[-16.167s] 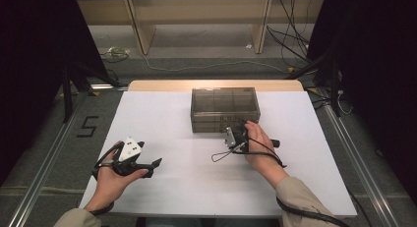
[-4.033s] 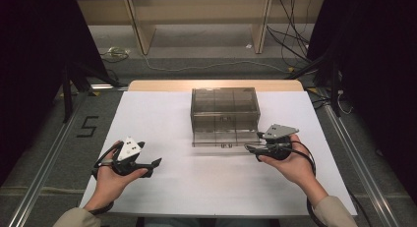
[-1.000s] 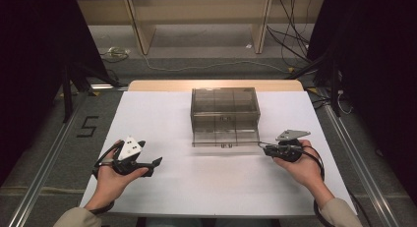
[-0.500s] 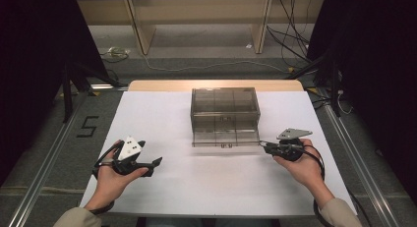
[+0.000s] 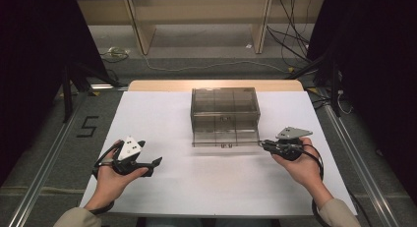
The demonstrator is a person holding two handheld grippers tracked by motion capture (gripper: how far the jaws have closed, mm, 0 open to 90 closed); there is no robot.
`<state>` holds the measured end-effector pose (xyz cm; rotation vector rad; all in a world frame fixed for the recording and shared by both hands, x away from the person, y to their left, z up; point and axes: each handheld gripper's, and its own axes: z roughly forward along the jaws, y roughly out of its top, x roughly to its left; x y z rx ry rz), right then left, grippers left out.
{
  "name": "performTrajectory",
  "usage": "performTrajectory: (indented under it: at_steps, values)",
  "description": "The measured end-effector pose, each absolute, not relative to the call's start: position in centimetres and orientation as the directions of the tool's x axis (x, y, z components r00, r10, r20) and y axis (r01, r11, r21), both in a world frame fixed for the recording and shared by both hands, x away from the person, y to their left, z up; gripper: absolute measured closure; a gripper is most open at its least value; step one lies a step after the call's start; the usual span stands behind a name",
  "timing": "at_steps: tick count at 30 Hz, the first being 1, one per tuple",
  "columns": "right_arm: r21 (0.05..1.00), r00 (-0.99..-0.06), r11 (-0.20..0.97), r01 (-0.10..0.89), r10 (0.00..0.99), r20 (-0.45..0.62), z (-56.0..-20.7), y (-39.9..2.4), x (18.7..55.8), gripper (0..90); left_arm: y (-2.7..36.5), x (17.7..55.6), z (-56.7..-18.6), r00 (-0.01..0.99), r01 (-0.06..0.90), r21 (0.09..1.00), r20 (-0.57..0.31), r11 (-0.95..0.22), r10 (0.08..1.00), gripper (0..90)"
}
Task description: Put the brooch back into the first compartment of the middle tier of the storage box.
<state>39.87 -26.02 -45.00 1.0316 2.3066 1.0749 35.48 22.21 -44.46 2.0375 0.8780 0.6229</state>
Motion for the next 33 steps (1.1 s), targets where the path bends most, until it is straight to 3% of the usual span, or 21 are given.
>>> performTrajectory:
  at_steps: [33]
  values:
    - [0.812,-0.641,0.401,0.424,0.766,-0.044,-44.14,-25.66,39.99,80.5,22.18,35.49,-44.48,0.635,0.361,0.828,0.119,-0.429,0.763,17.5]
